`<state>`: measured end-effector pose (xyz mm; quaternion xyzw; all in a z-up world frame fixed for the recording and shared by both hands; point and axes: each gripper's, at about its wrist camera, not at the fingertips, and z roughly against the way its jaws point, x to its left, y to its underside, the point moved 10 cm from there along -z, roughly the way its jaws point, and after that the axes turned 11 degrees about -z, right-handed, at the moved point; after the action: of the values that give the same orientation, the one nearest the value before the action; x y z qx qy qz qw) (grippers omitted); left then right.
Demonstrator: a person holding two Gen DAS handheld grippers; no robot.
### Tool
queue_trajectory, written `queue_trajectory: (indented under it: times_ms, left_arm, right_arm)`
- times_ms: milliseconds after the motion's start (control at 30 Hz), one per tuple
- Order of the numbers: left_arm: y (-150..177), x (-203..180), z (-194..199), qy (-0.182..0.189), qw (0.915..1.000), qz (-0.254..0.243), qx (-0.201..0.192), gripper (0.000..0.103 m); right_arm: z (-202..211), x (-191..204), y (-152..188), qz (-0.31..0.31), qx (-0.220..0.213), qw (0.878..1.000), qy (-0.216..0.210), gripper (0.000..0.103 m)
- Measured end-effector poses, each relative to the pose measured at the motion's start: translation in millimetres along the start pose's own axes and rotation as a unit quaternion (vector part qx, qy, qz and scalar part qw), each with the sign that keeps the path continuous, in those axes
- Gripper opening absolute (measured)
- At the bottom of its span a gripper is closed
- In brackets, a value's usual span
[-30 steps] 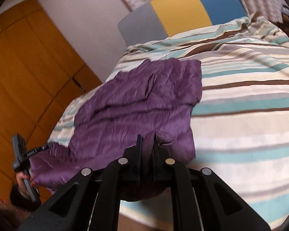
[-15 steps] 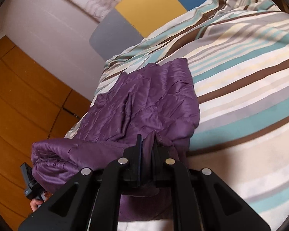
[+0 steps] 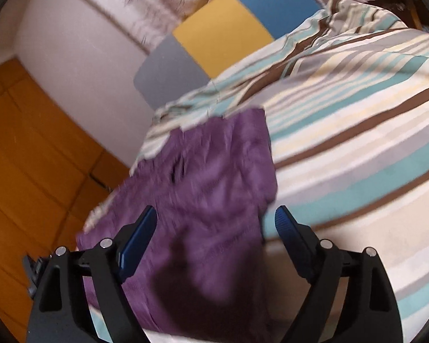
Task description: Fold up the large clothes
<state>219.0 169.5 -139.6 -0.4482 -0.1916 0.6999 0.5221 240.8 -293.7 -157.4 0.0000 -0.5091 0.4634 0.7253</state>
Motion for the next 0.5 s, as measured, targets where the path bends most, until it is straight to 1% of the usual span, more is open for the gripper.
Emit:
queue_trajectory:
  times_ms: [67,100,133,167,200,233,267,300,333,367,400,500]
  left_arm:
    - [17,-5,-5,-0.004,0.9995,-0.024,0.019,0.096]
    - [27,-7,-10,-0.008,0.9988,-0.034,0.034,0.096]
    - [39,-11,-17,-0.003,0.9977,-0.041,0.053,0.096]
    - [48,-14,-22,0.002,0.9968,-0.044,0.067,0.085]
    - [57,-18,-28,0.006,0.9954,-0.047,0.083,0.071]
    - [62,-21,-31,-0.004,0.9942,-0.058,0.09,0.07]
    - [63,-25,-29,-0.012,0.9935,-0.074,0.086,0.06]
    - [64,-28,-29,-0.006,0.9926,-0.081,0.09,0.046]
    - [67,-32,-29,0.003,0.9914,-0.085,0.1,0.042]
    - [70,-35,-26,0.008,0.9899,-0.09,0.109,0.036]
    - [72,-37,-24,0.01,0.9891,-0.095,0.112,0.031]
    - [82,-42,-7,0.023,0.9858,-0.11,0.124,0.03]
  right_arm:
    - [-2,-5,20,0.026,0.025,0.999,0.022,0.087]
    - [-7,-7,30,0.034,0.041,0.998,0.034,0.086]
    - [-20,-7,43,0.037,0.061,0.997,0.037,0.082]
    - [-23,-5,51,0.04,0.07,0.996,0.033,0.069]
    - [-23,-2,56,0.047,0.073,0.996,0.031,0.055]
    - [-24,3,62,0.056,0.081,0.995,0.026,0.048]
    - [-25,5,64,0.06,0.087,0.994,0.023,0.039]
    - [-24,7,67,0.065,0.094,0.993,0.023,0.031]
    - [-23,8,70,0.073,0.098,0.992,0.025,0.028]
    - [-20,9,72,0.081,0.103,0.991,0.027,0.025]
    - [-16,8,74,0.082,0.107,0.991,0.025,0.023]
    - [-4,5,79,0.077,0.118,0.99,0.017,0.021]
